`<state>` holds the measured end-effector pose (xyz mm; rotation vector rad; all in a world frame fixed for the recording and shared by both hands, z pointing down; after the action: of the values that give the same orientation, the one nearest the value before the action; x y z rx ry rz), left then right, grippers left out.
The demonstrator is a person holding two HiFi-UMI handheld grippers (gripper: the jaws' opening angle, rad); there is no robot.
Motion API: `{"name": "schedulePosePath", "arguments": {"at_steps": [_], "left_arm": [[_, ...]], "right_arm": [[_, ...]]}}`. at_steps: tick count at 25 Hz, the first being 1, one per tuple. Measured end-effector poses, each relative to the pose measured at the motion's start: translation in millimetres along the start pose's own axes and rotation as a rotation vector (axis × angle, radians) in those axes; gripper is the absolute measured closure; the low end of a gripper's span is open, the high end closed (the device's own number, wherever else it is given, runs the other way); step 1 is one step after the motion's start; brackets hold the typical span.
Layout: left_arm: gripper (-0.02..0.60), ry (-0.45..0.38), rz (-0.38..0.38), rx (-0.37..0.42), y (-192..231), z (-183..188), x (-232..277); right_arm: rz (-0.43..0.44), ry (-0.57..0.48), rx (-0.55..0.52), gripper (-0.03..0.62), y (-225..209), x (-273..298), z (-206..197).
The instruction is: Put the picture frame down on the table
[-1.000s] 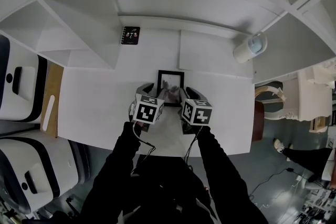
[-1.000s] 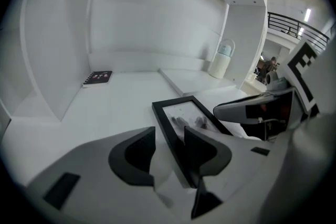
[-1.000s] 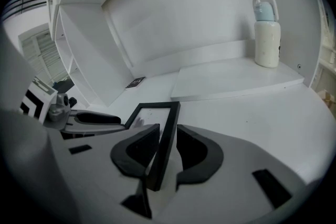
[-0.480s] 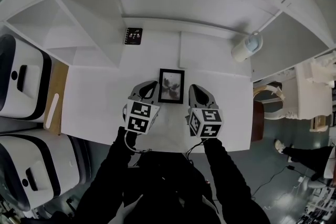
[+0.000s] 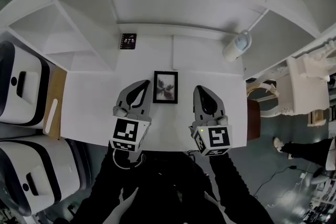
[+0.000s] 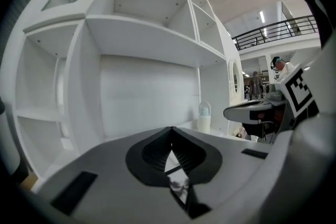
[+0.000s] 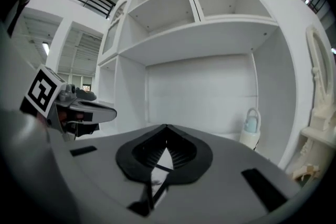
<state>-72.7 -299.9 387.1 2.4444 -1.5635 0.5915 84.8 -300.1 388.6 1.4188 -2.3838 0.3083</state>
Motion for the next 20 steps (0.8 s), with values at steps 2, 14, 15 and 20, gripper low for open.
{"name": "schedulePosePath", "arguments": {"at_steps": [2, 14, 15, 20], "left_arm": [[0.580, -0.043, 0.014, 0.017, -2, 15, -13], [0.580, -0.162, 0.047, 0.053, -20, 76, -74], [0.580, -0.166, 0.051, 0.064, -20, 79, -77], [0.580, -0.173, 0.051, 0.103, -24, 81, -86]], "right_arm": [[-0.020, -0.039, -0.033, 0.592, 2, -14, 12], [-0.064, -0.231, -0.115, 0.592, 16, -72, 75], [-0.062, -0.243, -0.120, 0.592, 17, -75, 79], [-0.056, -0.257, -0.151, 0.592, 24, -83, 86]]}}
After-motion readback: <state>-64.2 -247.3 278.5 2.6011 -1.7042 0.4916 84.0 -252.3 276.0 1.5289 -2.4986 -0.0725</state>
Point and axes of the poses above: the fingertips, and each gripper's own axes: x forward along the fingers, y to its left, z out of its top, the point moved 2 cm from there along -x, backward along the fingers, and after that the axes turned 14 degrees about y, right-handed, at the moved point
